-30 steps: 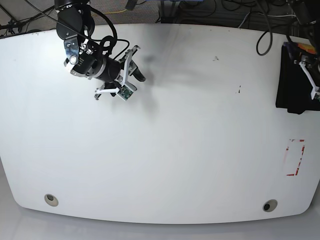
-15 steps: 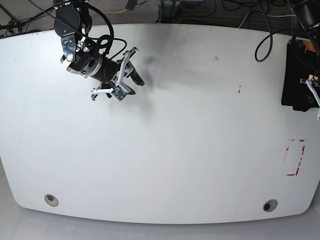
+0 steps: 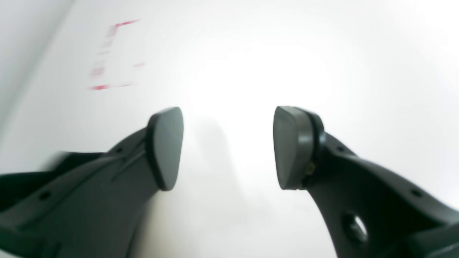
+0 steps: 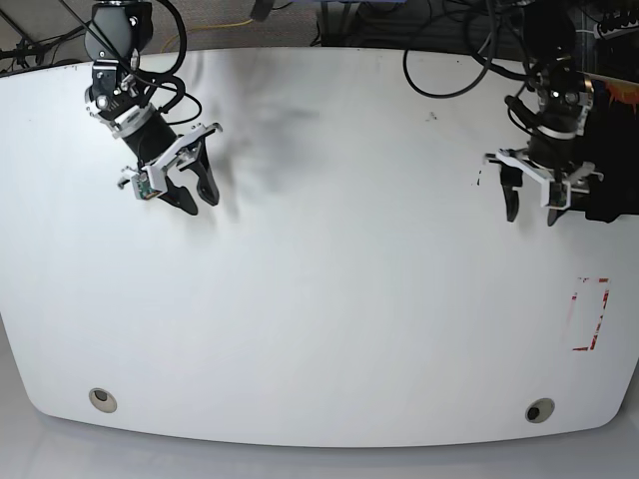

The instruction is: Fold the T-shirt properly

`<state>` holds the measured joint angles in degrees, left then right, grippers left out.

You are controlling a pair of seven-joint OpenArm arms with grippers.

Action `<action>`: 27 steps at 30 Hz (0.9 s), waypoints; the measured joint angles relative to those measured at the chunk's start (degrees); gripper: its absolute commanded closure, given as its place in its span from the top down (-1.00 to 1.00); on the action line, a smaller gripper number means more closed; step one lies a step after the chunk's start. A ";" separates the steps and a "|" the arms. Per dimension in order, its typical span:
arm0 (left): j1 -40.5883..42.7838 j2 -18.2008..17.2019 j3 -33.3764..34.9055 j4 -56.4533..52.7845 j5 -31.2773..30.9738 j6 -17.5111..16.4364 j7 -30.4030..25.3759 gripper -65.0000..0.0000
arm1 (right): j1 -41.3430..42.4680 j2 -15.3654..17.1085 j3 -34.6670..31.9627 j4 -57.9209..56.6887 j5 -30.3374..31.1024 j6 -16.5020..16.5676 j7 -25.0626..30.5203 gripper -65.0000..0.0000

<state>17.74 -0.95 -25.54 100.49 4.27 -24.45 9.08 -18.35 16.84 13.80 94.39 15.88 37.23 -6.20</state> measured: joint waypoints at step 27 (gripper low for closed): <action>50.05 9.62 14.49 10.71 -0.46 0.87 -13.07 -0.09 | -43.36 -4.00 8.48 0.55 9.07 -0.26 21.75 -0.35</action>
<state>67.79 8.67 -11.05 111.20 3.81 -23.57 -3.99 -61.71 12.84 22.28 94.94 24.95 36.97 15.55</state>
